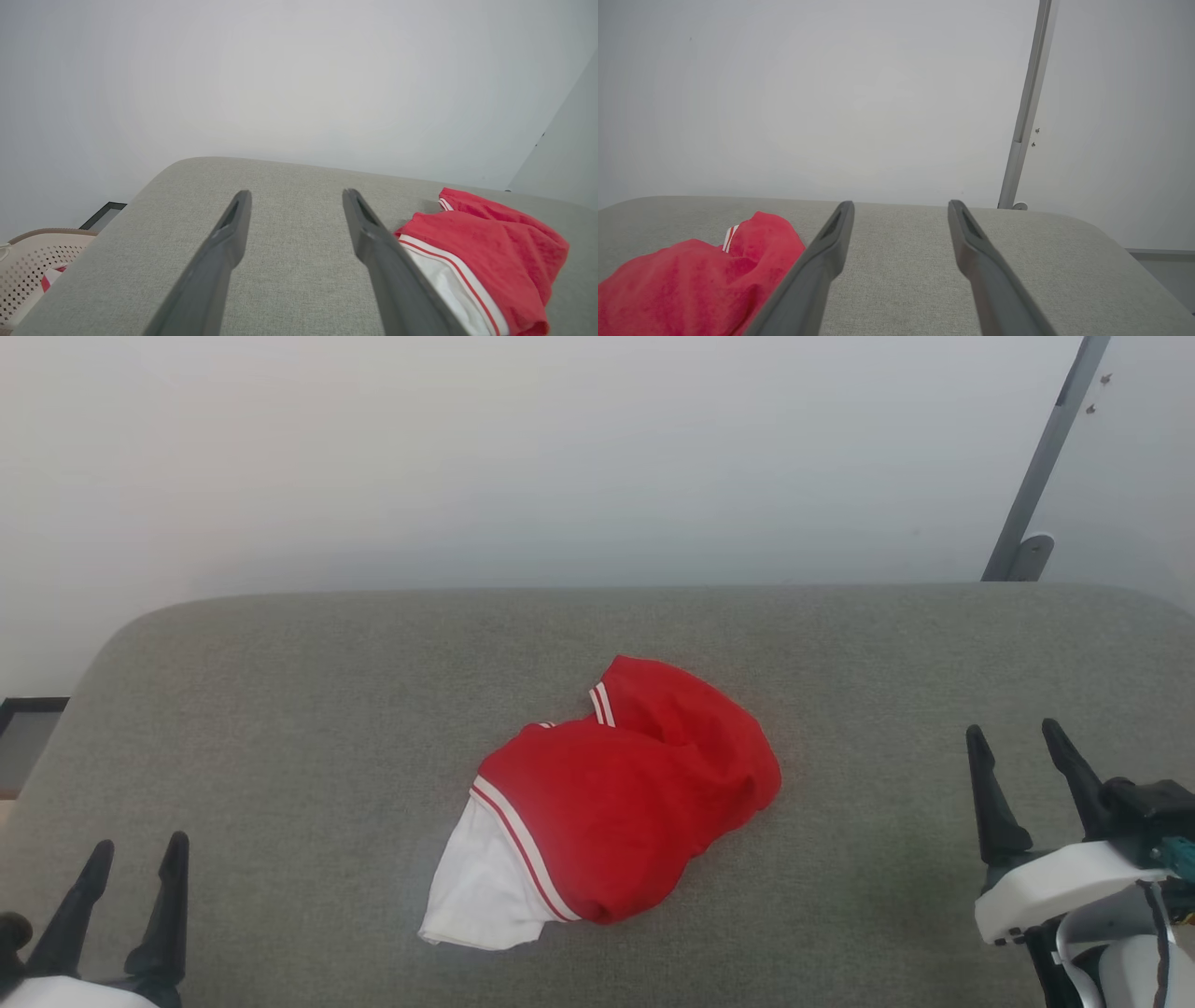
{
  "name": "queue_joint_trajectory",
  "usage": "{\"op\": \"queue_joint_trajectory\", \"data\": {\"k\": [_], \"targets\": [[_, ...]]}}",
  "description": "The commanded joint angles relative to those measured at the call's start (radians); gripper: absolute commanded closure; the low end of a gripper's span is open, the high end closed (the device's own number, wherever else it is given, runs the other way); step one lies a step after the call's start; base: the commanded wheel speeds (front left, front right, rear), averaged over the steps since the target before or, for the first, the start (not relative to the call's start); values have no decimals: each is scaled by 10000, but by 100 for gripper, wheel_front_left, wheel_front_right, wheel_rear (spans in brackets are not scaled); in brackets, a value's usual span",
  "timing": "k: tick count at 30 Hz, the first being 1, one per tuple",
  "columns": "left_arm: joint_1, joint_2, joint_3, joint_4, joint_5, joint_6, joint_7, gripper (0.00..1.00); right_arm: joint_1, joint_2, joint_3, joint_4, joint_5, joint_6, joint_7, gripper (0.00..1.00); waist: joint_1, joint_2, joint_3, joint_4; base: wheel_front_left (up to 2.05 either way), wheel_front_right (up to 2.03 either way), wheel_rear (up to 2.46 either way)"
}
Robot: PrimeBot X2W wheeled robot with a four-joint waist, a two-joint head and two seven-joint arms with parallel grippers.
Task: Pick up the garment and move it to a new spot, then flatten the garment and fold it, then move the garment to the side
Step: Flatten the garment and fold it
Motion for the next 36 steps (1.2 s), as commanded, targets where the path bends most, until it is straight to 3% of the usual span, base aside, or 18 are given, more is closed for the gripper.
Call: {"op": "queue_joint_trajectory", "data": {"k": [1, 11, 15, 25, 32, 36], "targets": [[77, -41, 58, -48, 54, -55, -45, 0, 52, 57, 29, -61, -16, -10, -53, 0, 0, -1, 2, 1, 0, 0, 0], [119, -143, 237, -111, 159, -324, -21, 0, 29, 83, 74, -92, -7, -10, 5, 0, 0, -1, 64, -54, 0, 0, 0], [-114, -52, 61, -313, -132, -485, 476, 0, -151, 79, 193, -74, -20, -10, 17, 0, 0, -1, 162, -180, 0, 0, 0], [-1867, 307, -1145, -456, -883, -941, 3431, 0, -694, 102, 715, 61, -25, -10, -124, 0, 0, -1, 557, -683, 0, 0, 0], [-3248, 325, -2247, 245, -1366, -894, 6115, 0, -997, 44, 998, 314, 91, -10, -304, 0, 0, -1, 821, -1079, 0, 0, 0], [-3747, 208, -2601, 701, -1579, -814, 7057, 0, -1101, 21, 1008, 364, 108, -10, -363, 0, 0, -1, 1005, -1222, 0, 0, 0]]}}
